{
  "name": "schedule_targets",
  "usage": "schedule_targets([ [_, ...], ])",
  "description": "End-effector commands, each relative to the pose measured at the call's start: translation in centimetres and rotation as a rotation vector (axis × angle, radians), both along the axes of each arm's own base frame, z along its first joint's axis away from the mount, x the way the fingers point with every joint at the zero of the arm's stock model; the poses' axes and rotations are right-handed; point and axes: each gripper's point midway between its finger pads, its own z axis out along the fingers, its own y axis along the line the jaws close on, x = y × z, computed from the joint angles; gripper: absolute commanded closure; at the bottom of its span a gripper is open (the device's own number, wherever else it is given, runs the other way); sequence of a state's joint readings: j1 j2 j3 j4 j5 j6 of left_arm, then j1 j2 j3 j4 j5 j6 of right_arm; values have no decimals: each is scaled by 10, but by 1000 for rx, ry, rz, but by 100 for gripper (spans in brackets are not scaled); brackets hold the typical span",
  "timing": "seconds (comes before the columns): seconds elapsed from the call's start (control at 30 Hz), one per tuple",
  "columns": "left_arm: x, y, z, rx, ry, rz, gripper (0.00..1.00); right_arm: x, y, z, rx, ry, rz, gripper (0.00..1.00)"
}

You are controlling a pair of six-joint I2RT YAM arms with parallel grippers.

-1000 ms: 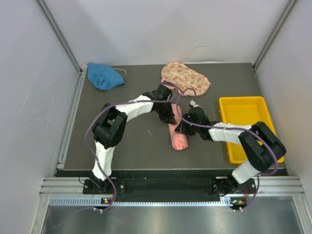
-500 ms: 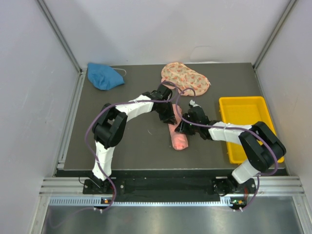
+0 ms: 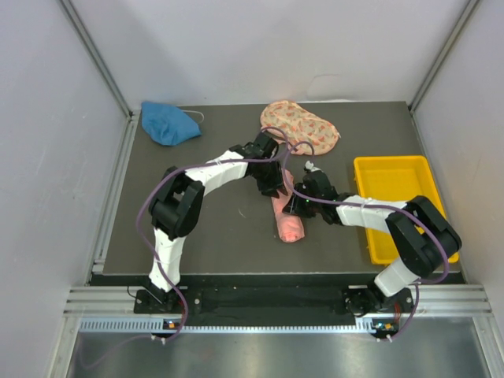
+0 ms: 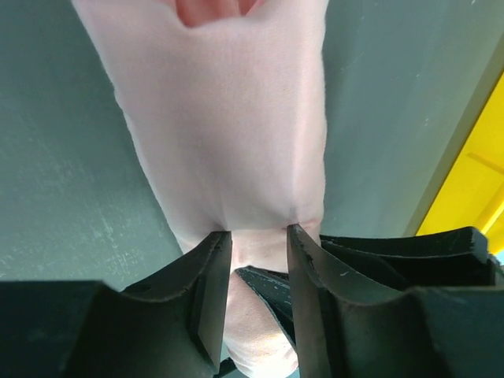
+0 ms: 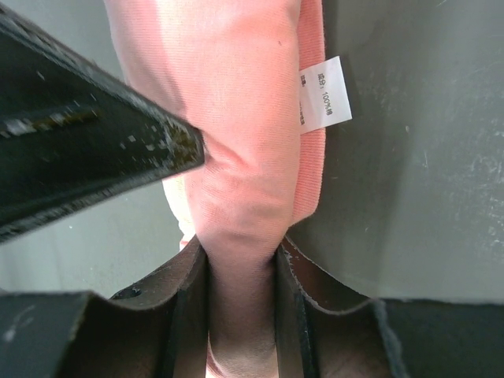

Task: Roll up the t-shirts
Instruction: Pick up the T-shirt from the center of the board.

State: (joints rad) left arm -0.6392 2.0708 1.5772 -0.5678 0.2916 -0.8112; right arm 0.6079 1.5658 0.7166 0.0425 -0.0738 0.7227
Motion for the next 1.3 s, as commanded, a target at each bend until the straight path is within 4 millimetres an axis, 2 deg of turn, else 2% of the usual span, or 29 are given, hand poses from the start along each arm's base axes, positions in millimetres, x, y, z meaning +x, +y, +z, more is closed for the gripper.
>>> schedule_targets([
  [0.0, 28, 1, 32, -24, -119, 20, 59, -7, -11, -5, -82, 17, 15, 100],
  [0.43, 47, 6, 71, -79, -195, 3, 44, -6, -10, -3, -86, 11, 24, 100],
  [0.77, 52, 21, 89, -118, -232, 13, 44, -2, -9, 2, -97, 13, 29, 100],
  [1.1, 46, 23, 100, -172, -246, -9, 44, 4, -9, 33, -115, -63, 83, 100],
  [1.27, 39, 28, 99, -184, -255, -10, 44, 4, -11, 39, -138, -85, 107, 100],
])
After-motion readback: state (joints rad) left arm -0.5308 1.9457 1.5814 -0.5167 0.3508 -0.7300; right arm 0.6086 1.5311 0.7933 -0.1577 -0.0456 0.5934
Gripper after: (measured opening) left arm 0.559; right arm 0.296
